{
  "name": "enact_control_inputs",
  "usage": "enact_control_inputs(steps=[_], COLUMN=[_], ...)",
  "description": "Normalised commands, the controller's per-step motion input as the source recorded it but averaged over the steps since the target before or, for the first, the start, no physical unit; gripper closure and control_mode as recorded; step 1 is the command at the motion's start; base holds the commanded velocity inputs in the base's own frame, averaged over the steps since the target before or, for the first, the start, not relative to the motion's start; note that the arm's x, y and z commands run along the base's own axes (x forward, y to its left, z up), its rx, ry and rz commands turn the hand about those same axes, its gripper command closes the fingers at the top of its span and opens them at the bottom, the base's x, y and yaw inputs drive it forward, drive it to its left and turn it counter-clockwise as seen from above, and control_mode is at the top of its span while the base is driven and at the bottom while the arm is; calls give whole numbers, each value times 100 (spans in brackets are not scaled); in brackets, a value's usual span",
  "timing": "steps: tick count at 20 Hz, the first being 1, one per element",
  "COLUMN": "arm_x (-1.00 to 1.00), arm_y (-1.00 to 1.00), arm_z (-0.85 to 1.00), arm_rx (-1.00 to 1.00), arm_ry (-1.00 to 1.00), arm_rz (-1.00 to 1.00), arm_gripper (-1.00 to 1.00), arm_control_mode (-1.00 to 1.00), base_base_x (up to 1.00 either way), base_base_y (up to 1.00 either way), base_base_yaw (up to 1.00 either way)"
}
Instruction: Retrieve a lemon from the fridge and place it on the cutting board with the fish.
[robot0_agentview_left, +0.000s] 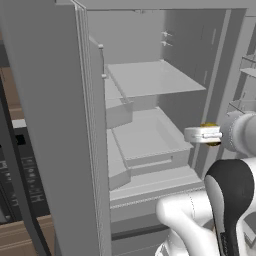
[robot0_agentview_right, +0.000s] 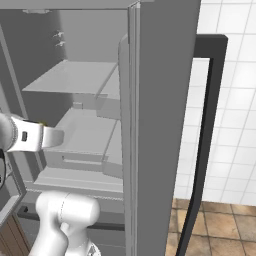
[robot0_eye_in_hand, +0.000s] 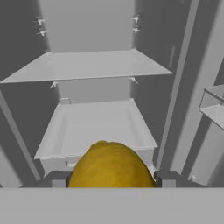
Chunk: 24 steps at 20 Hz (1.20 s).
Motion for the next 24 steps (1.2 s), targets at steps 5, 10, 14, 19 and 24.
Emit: enact_control_inputs(steps=[5,10,14,19,24], arm_x=[6,15,0,-2,0], arm_y=[-5,-12,0,0,0], arm_z=[-18,-23,0,0,0], arm_rx=[0,0,0,0,0], arm_ry=[0,0,1,0,0], arm_rz=[4,6,0,0,0], arm_gripper=[100,100,100,100,100], arm_control_mode=[-100,-100,-100,-100,100], base_base_x=[0,0,0,0,-44], base_base_y=[0,0,0,0,0], base_base_yaw=[0,0,0,0,0])
